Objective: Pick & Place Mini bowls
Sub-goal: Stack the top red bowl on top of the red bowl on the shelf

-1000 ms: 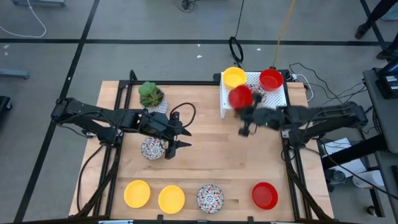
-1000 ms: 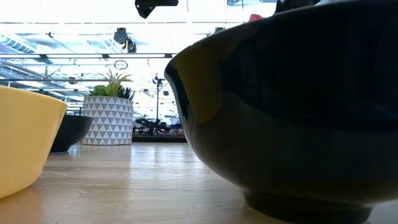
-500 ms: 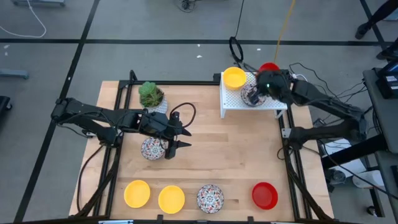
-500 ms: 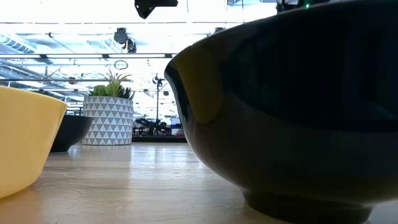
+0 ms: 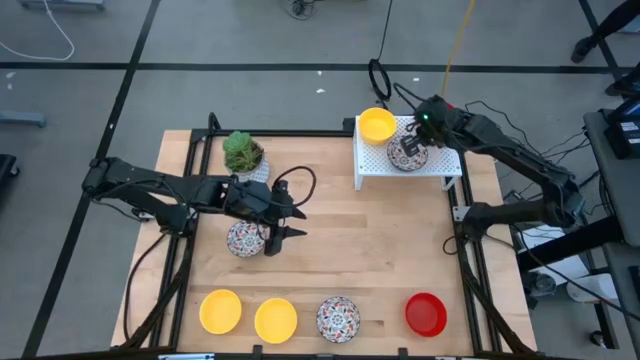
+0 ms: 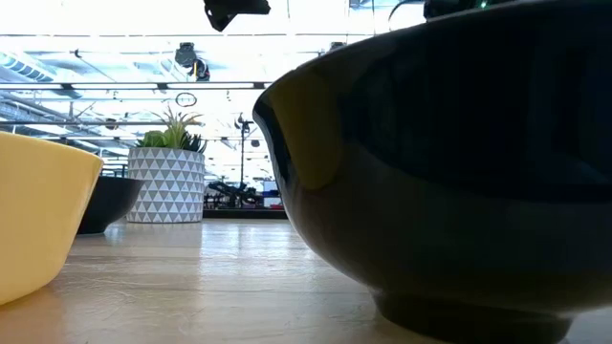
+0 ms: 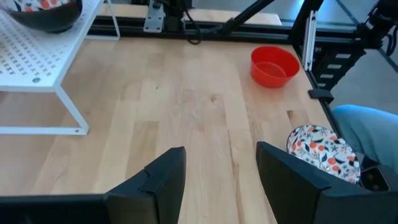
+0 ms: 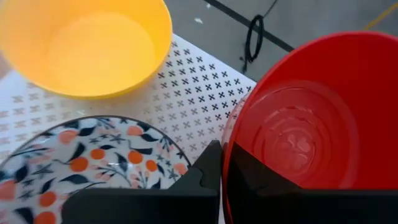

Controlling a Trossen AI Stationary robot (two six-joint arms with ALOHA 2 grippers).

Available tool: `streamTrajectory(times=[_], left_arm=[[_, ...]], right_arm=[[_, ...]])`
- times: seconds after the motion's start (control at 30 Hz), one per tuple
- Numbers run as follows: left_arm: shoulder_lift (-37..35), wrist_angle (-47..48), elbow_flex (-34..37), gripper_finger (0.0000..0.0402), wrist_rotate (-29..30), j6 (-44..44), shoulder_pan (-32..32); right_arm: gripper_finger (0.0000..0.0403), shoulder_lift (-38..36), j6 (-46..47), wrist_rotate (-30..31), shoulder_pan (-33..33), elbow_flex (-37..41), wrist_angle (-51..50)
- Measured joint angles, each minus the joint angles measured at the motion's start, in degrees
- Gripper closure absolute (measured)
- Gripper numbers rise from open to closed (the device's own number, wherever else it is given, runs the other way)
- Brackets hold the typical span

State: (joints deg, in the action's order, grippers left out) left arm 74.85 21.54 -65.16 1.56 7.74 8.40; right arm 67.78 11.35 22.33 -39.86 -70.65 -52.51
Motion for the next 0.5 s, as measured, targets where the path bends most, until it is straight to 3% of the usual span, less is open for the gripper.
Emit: streamTrajectory(times=[0.5], left_arm=[[0.00, 2.78, 0.01, 0.0202, 0.00, 0.01, 0.00]], right_arm=[[0.0403, 5.42, -1.09, -0.01, -3.24, 0.00, -0.52]])
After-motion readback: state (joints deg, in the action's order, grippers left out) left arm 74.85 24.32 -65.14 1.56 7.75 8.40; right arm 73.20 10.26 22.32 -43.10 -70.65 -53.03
